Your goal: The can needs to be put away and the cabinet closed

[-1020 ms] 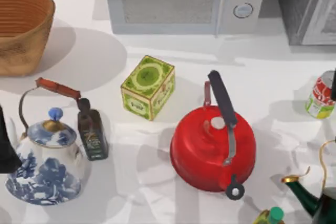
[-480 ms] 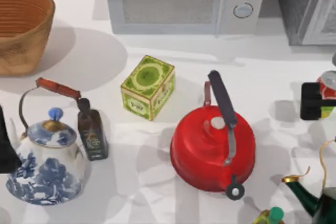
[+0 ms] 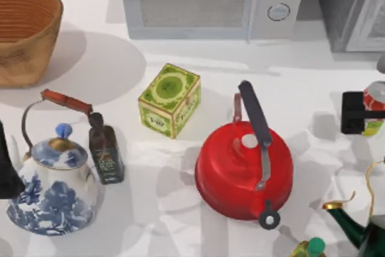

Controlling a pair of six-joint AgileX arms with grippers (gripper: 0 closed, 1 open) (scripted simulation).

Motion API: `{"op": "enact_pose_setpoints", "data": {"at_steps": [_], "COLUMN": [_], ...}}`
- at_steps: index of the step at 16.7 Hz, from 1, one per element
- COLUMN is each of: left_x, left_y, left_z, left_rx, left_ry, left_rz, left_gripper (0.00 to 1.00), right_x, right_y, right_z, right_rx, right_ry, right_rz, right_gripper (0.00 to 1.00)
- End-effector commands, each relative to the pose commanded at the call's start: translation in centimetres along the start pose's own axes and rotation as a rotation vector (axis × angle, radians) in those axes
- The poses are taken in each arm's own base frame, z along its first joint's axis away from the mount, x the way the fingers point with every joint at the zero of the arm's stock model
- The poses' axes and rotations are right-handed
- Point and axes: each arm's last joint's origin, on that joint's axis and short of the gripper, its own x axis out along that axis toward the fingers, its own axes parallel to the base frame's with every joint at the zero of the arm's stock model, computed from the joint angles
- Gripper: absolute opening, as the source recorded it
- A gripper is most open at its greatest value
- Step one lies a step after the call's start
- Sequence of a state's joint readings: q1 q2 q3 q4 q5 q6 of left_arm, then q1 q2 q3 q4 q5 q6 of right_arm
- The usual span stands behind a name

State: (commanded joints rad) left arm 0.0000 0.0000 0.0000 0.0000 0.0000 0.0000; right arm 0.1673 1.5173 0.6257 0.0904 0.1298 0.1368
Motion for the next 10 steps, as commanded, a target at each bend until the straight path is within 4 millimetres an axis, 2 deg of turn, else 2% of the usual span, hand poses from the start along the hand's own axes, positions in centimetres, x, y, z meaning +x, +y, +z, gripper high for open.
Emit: {"op": "enact_pose_setpoints", "data": {"at_steps": [4, 7, 10], "left_x": [0.0, 0.0, 0.0], "left_y": [0.0, 0.0, 0.0], "left_z": [0.0, 0.0, 0.0], "left_rx": [0.0, 0.0, 0.0], "left_ry": [0.0, 0.0, 0.0], "left_rz": [0.0, 0.0, 0.0], "left_gripper": [1.0, 1.0, 1.0], "right_x": [2.3, 4.4, 5.4], "right_y": [0.4, 0.1, -0.2], "right_z": [0.4, 0.0, -0.5], "right_rx": [0.001, 0.0, 0.0], "right_ry": [-0.002, 0.001, 0.003], "right_rz": [0.001, 0.0, 0.001], "right_gripper": [1.0, 1.0, 1.0]}}
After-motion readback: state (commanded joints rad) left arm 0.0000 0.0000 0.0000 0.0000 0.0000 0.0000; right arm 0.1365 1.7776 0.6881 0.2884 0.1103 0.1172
